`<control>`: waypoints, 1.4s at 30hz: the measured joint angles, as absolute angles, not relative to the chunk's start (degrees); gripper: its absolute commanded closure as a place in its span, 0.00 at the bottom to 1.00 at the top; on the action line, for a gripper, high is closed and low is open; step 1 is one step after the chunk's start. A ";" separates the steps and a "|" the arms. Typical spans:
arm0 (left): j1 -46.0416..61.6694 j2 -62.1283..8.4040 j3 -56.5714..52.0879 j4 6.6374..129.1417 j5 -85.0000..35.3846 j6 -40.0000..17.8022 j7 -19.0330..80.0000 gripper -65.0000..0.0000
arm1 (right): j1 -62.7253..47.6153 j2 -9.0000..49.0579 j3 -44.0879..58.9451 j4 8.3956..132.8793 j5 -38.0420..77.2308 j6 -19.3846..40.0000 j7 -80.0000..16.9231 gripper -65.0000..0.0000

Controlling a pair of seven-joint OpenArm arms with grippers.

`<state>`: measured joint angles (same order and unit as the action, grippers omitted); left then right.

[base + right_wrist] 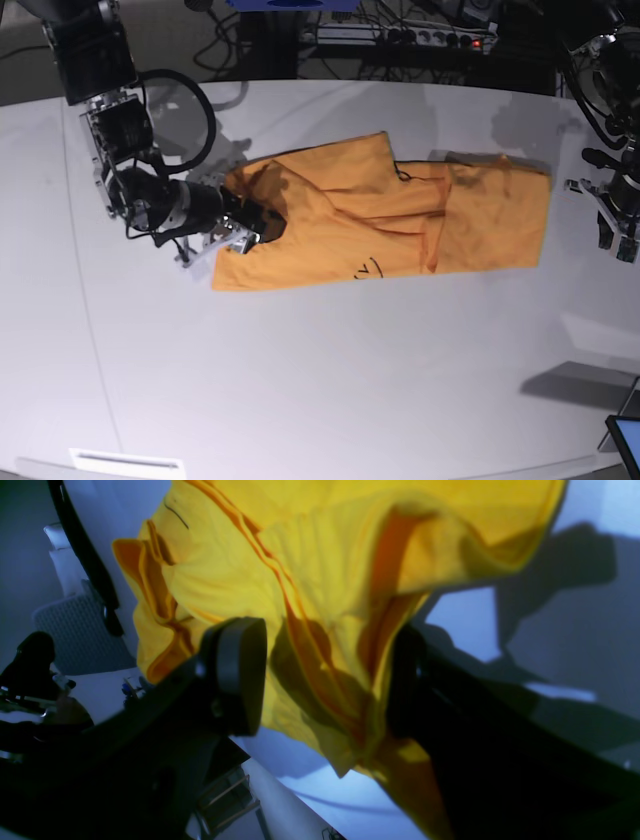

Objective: Fold the T-shirt properly
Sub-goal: 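Grasp the shirt's collar end with the right gripper and drag it outward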

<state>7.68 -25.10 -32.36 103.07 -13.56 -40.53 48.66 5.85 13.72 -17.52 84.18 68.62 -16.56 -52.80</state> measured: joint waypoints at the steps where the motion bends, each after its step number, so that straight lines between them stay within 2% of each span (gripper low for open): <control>1: 7.66 -25.10 -32.36 103.07 -13.54 -40.51 48.66 1.00 | 5.85 13.72 -17.52 84.18 68.60 -16.56 -52.77 0.47; 6: 7.66 -25.06 -32.29 103.07 -13.58 -40.53 48.66 1.00 | 5.82 12.03 -17.56 84.14 68.01 -16.62 -53.06 0.47; 11: 7.66 -24.91 -32.25 103.07 -13.63 -40.51 48.64 1.00 | 7.62 11.94 -24.10 84.12 68.03 -16.82 -53.04 0.47; 17: 7.66 -24.95 -32.36 103.07 -13.61 -40.51 48.64 1.00 | 7.75 11.38 -24.62 84.09 68.20 -16.80 -52.05 0.49; 19: 7.70 -24.95 -32.36 103.07 -13.61 -40.53 48.49 1.00 | 7.75 11.84 -24.62 84.09 68.18 -16.84 -51.70 0.59; 23: 8.14 -24.93 -32.36 103.07 -13.61 -40.51 48.62 1.00 | 7.77 11.62 -24.62 82.04 68.34 -16.97 -51.59 0.94; 24: 8.10 -24.95 -32.36 103.07 -13.63 -40.51 48.62 1.00 | 7.75 11.53 -24.62 81.34 68.47 -16.97 -51.51 0.99; 30: 8.01 -24.93 -32.36 103.07 -13.76 -40.51 48.51 1.00 | 7.94 12.14 -24.49 79.44 69.65 -16.21 -51.42 1.00; 33: 8.03 -24.95 -32.36 103.07 -13.56 -40.51 48.51 1.00 | 7.92 14.33 -23.81 79.44 70.83 -15.88 -51.64 1.00; 42: 7.94 -24.95 -32.27 103.07 -13.58 -40.51 48.49 1.00 | 6.28 22.06 -12.73 79.33 70.74 -15.90 -52.23 1.00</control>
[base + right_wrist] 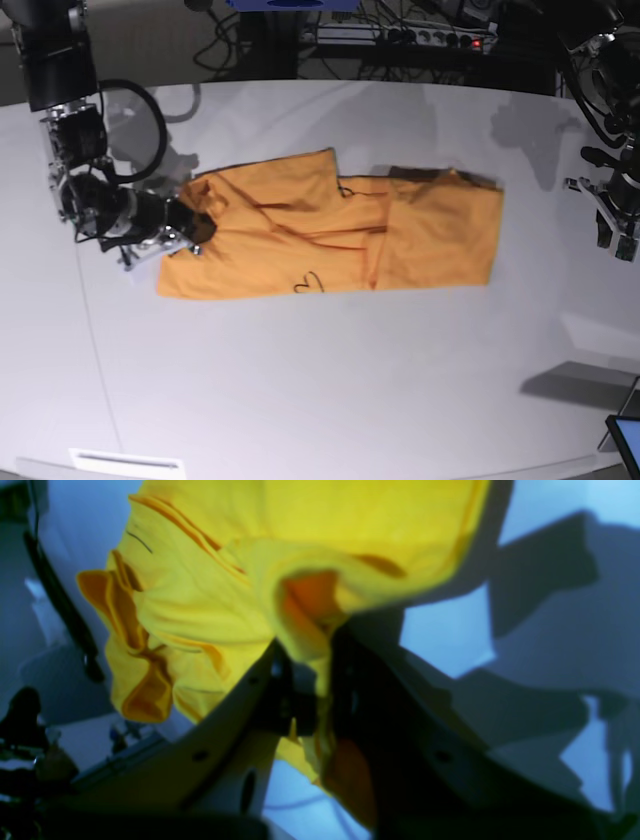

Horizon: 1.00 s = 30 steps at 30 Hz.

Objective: Fold the T-shirt properly
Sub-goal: 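Grasp the shirt's collar end with the right gripper and drag it outward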

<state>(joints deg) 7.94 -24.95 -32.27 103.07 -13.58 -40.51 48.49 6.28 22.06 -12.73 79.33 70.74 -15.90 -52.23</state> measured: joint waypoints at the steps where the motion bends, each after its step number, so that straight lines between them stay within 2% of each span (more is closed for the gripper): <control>1: 7.92 -24.97 -32.25 103.07 -13.58 -40.53 48.49 1.00 | 6.28 22.81 -12.60 79.33 70.74 -15.90 -52.36 1.00; 7: 7.66 -24.93 -32.16 103.07 -13.58 -40.53 48.49 1.00 | 6.15 27.86 -12.60 79.33 70.81 -15.88 -51.92 1.00; 16: 7.66 -24.97 -32.14 103.07 -13.56 -40.53 48.51 1.00 | 6.24 32.38 -12.51 79.33 70.28 -16.12 -51.77 1.00; 18: 7.64 -24.97 -32.14 103.07 -13.56 -40.53 48.49 1.00 | 6.39 33.69 -12.49 79.33 69.89 -19.00 -51.77 1.00; 23: 7.64 -24.97 -32.14 103.07 -13.56 -40.53 48.51 1.00 | 7.57 34.13 -12.38 80.36 64.77 -31.29 -52.45 1.00; 28: 7.64 -24.95 -32.10 103.07 -13.58 -40.53 48.49 1.00 | 7.33 33.43 -12.38 83.99 60.73 -39.64 -53.87 1.00; 30: 7.68 -24.95 -32.10 103.00 -13.56 -40.53 48.49 1.00 | 7.07 33.28 -12.56 85.80 59.83 -40.01 -53.89 1.00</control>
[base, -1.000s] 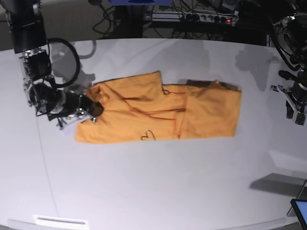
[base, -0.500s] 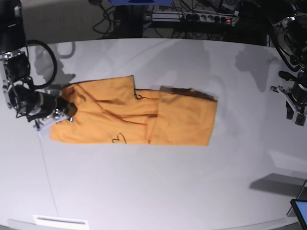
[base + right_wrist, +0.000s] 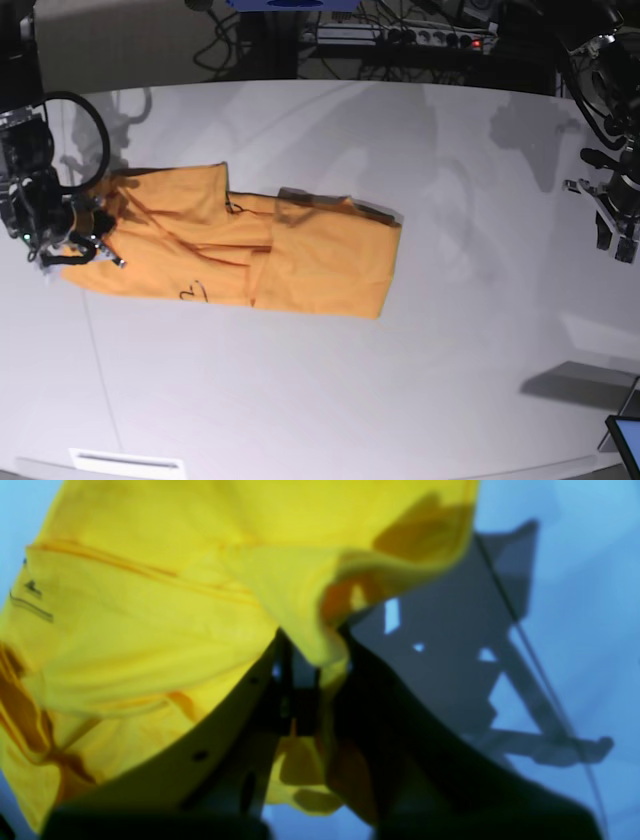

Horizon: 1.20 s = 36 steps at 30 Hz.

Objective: Fold the T-shirt properly
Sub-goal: 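Grasp the shirt's collar end with the right gripper and drag it outward, then lift the collar end with the right gripper and fold it over the shirt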

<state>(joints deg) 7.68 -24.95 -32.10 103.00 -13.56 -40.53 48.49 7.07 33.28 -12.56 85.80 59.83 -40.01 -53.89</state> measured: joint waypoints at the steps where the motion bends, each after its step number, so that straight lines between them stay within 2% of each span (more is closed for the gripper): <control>1: 7.66 -24.97 -32.10 102.59 -13.61 -40.51 48.47 1.00 | 7.07 33.30 -12.62 86.70 60.01 -40.14 -54.33 1.00; 12: 7.66 -24.95 -32.10 99.55 -13.39 -40.53 48.49 1.00 | 8.23 32.91 -12.67 94.96 59.94 -40.14 -59.29 1.00; 23: 7.66 -24.95 -26.46 99.55 -13.56 -40.56 48.45 1.00 | 12.25 26.09 -13.02 98.67 59.44 -40.16 -69.17 1.00; 36: 7.64 -25.12 -24.86 96.97 -13.28 -40.42 48.29 1.00 | 14.39 19.59 -13.13 101.10 59.64 -40.14 -74.15 1.00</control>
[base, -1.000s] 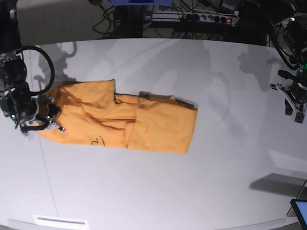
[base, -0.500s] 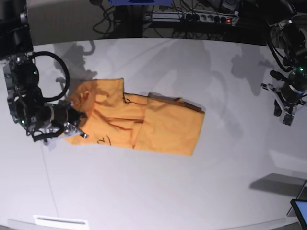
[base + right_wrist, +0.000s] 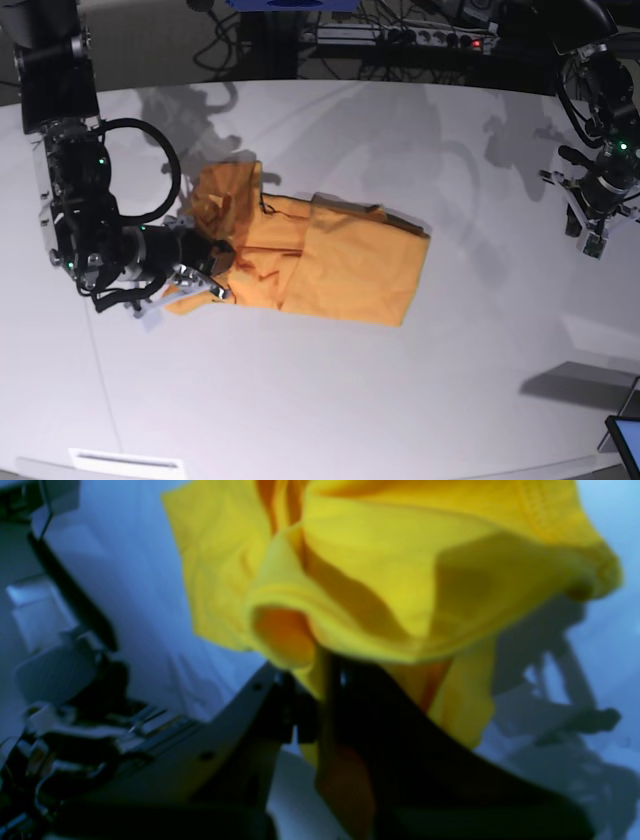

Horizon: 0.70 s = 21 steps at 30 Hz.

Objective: Fold the T-shirt properly
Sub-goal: 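Lift the collar end with the right gripper and fold it over the shirt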

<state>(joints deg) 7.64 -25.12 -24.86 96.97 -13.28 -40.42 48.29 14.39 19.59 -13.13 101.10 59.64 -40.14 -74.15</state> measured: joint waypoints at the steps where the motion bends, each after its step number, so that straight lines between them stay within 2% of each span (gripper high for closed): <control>1: 7.64 -25.15 -24.86 96.84 -13.26 -40.42 48.31 1.00 | 14.72 19.51 -13.43 101.10 59.53 -40.14 -74.15 1.00; 6: 7.68 -25.12 -24.84 96.84 -12.86 -40.45 48.27 1.00 | 17.19 19.73 -20.08 101.08 59.13 -40.14 -73.52 1.00; 9: 7.77 -25.12 -24.16 96.84 -8.25 -40.40 48.34 1.00 | 18.39 18.48 -22.61 100.86 59.59 -40.14 -73.97 1.00; 14: 8.12 -24.82 -18.37 96.82 -3.64 -40.60 45.19 1.00 | 20.05 17.08 -22.63 100.86 59.24 -40.14 -73.76 1.00; 21: 8.88 -24.93 -18.74 94.06 -1.91 -40.53 45.65 1.00 | 21.63 16.60 -22.76 100.86 59.59 -40.14 -74.28 1.00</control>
